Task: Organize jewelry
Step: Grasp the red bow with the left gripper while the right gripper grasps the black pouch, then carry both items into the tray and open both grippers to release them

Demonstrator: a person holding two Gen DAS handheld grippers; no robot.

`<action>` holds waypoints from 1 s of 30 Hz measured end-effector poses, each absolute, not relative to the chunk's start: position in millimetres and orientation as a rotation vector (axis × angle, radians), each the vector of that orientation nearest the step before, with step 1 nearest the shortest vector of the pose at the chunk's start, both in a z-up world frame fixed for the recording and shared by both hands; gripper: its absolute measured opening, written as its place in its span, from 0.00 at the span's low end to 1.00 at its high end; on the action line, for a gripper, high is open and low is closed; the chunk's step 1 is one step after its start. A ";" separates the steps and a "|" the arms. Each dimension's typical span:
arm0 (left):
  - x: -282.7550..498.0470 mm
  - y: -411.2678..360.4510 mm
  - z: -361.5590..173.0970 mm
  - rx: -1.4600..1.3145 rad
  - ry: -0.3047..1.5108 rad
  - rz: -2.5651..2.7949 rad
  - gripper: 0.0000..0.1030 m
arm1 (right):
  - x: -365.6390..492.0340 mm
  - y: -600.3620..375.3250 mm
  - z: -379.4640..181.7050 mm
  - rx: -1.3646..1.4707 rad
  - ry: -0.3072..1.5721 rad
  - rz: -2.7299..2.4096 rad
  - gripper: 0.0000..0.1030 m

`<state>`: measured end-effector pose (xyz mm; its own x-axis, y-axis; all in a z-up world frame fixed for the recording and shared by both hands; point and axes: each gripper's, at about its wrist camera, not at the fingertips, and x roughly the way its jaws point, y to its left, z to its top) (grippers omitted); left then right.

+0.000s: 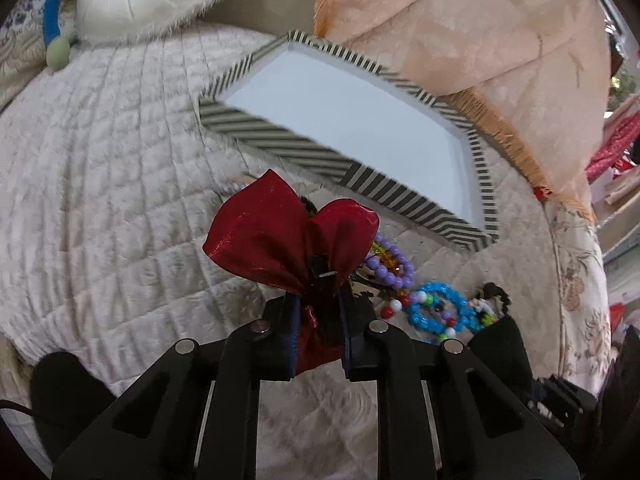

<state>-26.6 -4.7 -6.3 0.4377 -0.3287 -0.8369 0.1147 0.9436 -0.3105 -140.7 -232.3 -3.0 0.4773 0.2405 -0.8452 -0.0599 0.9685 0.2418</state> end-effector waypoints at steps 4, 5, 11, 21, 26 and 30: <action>-33.8 5.2 20.5 -0.205 1.040 -0.297 0.14 | -136.3 -230.1 15.7 0.238 1.006 0.193 0.16; -33.7 7.0 26.2 -0.211 1.037 -0.307 0.14 | -133.9 -229.6 19.1 0.253 0.993 0.195 0.16; -17.9 11.6 50.8 -0.250 1.029 -0.371 0.14 | -111.0 -233.4 42.2 0.325 0.927 0.206 0.16; 53.8 7.0 57.6 -0.270 1.044 -0.360 0.14 | -34.1 -246.0 42.0 0.410 0.905 0.160 0.16; 103.7 -6.9 43.7 -0.250 1.059 -0.348 0.14 | 8.2 -253.2 27.7 0.422 0.927 0.127 0.16; 135.2 -12.7 22.4 -0.244 1.096 -0.320 0.14 | 35.3 -261.6 5.8 0.448 0.954 0.103 0.16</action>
<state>135.2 -12.7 22.4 0.4193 -0.3714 -0.8284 0.1329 0.9278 -0.3487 35.3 -261.6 5.8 0.5813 0.2794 -0.7642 0.1093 0.9039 0.4136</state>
